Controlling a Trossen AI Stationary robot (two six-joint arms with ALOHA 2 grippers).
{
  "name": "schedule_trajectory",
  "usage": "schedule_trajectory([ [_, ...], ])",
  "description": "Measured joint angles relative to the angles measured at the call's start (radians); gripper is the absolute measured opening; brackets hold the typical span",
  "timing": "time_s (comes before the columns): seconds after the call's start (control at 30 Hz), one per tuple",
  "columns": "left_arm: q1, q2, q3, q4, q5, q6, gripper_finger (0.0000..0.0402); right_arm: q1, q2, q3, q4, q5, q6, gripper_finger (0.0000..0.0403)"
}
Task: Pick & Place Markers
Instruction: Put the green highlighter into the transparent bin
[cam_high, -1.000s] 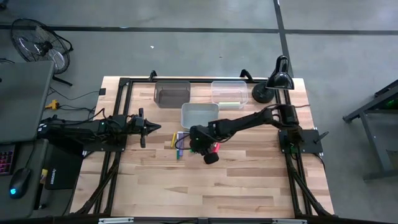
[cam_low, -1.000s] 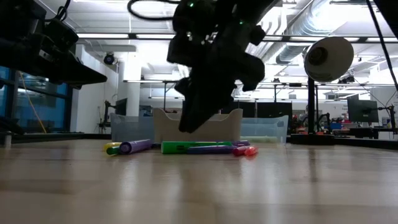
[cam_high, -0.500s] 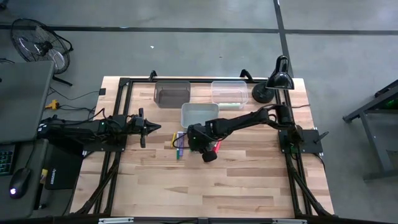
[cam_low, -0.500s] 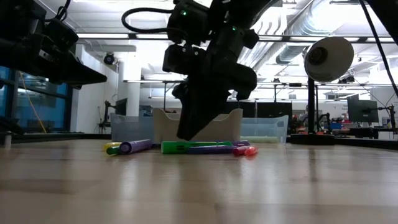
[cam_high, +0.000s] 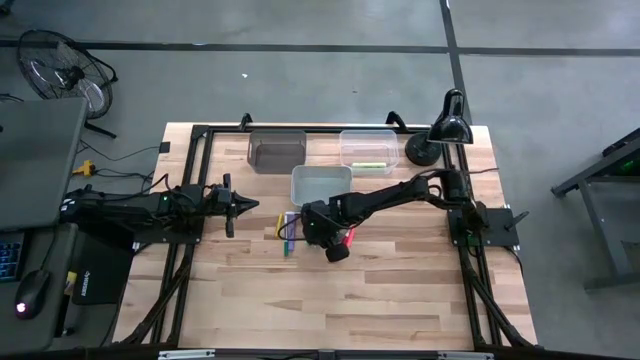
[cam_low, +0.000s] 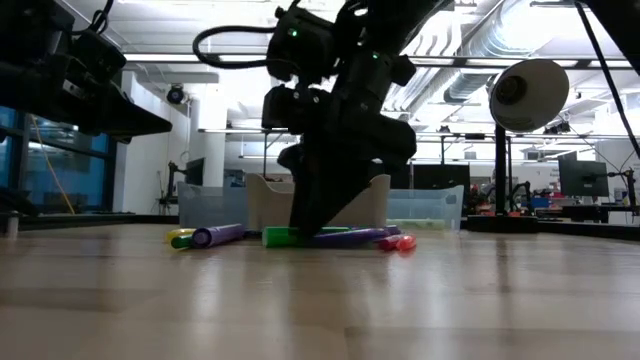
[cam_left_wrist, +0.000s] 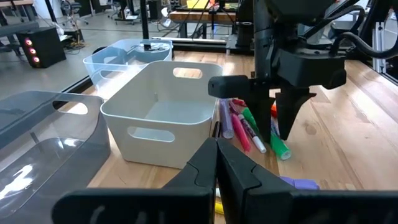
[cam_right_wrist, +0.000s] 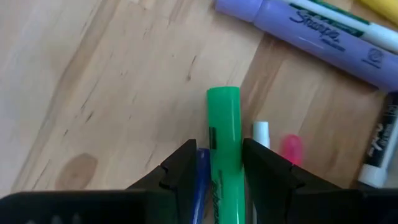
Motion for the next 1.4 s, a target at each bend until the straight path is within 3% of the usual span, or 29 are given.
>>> schedule_trajectory([
  [0.23, 0.0, 0.0, 0.0, 0.0, 0.0, 0.0, 0.0001, 0.0, 0.009, 0.001, 0.011, 0.002, 0.0, 0.0114],
  [0.6, 0.0, 0.0, 0.0, 0.0, 0.001, 0.0, 0.0001, 0.0, 0.026, 0.002, -0.002, 0.009, -0.001, 0.0071],
  [1.4, 0.0, 0.0, 0.0, 0.0, 0.002, 0.0, 0.0001, 0.0, 0.023, 0.0, -0.018, 0.031, 0.025, 0.0072],
])
